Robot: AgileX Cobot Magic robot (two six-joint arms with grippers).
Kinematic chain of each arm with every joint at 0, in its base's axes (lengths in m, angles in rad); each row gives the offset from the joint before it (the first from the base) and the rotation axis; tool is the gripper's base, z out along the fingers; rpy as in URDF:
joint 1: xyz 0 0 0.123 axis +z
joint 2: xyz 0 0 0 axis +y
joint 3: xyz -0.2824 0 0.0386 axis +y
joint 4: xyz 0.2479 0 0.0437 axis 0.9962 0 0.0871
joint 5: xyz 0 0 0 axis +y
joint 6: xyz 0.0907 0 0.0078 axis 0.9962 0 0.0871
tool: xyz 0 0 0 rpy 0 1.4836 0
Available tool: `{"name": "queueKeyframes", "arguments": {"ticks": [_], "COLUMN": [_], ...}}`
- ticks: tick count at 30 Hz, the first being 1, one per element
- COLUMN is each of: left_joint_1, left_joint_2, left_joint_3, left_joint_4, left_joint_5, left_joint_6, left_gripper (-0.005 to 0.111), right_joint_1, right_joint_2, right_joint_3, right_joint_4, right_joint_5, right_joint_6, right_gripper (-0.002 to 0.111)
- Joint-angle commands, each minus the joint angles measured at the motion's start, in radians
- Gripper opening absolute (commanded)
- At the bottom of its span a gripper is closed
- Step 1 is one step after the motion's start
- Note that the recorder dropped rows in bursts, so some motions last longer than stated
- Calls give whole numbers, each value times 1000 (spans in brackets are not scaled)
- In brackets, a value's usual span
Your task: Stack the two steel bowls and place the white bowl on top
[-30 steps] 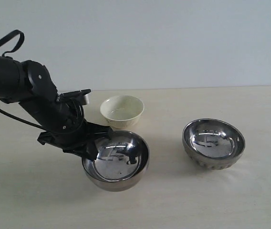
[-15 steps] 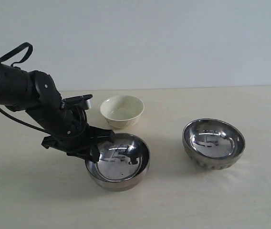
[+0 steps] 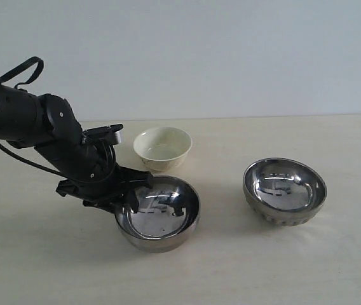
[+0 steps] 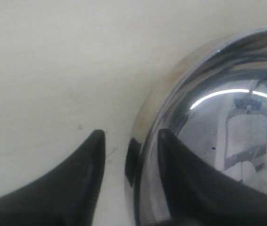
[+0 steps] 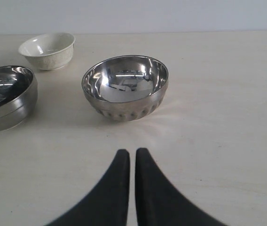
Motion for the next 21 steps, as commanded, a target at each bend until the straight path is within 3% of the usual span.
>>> {"name": "queueKeyframes", "arguments": {"ticks": [1, 10, 15, 18, 20, 21], "left_joint_1": [-7, 28, 37, 37, 37, 37], "left_joint_2": [6, -111, -239, -343, -416, -460], "left_joint_3": [-7, -71, -71, -36, 34, 82], "left_joint_4": [-22, 9, 152, 344, 431, 454], "left_joint_5": [-8, 188, 312, 339, 268, 200], "left_joint_6": [6, 12, -1, -143, -210, -245], "left_gripper": [49, 49, 48, 25, 6, 4], "right_joint_1": [-3, -3, -3, -3, -3, -3], "right_joint_2": [-6, -6, -6, -6, -6, -6], "right_joint_3": [0, 0, 0, 0, 0, 0], "right_joint_4": [-1, -1, -1, -1, -1, -1], "right_joint_5": [-9, -9, -9, -9, -9, -9], "right_joint_6": [-2, -2, -2, -2, -2, -2], "right_gripper": [0, 0, 0, 0, 0, 0]}}
